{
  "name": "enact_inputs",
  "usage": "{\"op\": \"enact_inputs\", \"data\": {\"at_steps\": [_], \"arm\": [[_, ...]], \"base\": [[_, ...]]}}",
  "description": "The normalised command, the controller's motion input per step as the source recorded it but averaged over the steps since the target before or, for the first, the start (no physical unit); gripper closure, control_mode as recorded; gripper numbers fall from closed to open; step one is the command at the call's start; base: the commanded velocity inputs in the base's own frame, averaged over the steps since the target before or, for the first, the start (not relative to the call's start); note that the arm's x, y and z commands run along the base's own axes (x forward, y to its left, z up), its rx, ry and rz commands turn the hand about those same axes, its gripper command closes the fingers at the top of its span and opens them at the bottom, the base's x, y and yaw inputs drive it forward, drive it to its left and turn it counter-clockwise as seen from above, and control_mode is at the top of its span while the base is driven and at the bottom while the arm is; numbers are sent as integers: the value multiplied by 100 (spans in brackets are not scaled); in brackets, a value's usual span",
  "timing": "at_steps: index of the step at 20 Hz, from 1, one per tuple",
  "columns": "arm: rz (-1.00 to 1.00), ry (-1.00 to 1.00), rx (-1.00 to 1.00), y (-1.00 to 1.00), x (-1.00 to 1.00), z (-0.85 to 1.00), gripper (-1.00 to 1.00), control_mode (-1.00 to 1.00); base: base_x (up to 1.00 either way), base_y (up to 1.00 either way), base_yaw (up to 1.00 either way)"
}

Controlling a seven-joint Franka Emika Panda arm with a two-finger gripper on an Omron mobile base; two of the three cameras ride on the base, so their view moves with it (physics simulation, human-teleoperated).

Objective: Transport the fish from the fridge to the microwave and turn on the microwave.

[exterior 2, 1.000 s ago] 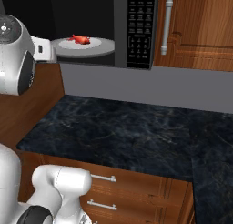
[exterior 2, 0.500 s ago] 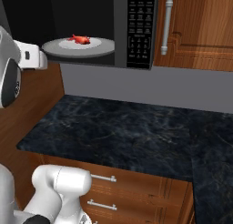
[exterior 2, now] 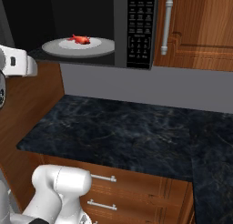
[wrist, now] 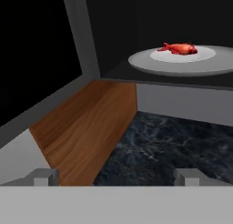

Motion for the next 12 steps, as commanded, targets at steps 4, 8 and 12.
{"op": "enact_inputs", "data": {"at_steps": [4, 8, 12], "arm": [[0, 3, 1, 12, -34, 10, -100, -100], [0, 4, 2, 32, -24, 10, -100, -100], [16, 6, 3, 33, -26, 6, -100, -100]], "base": [[0, 0, 0], [0, 0, 0], [0, 0, 0]]}}
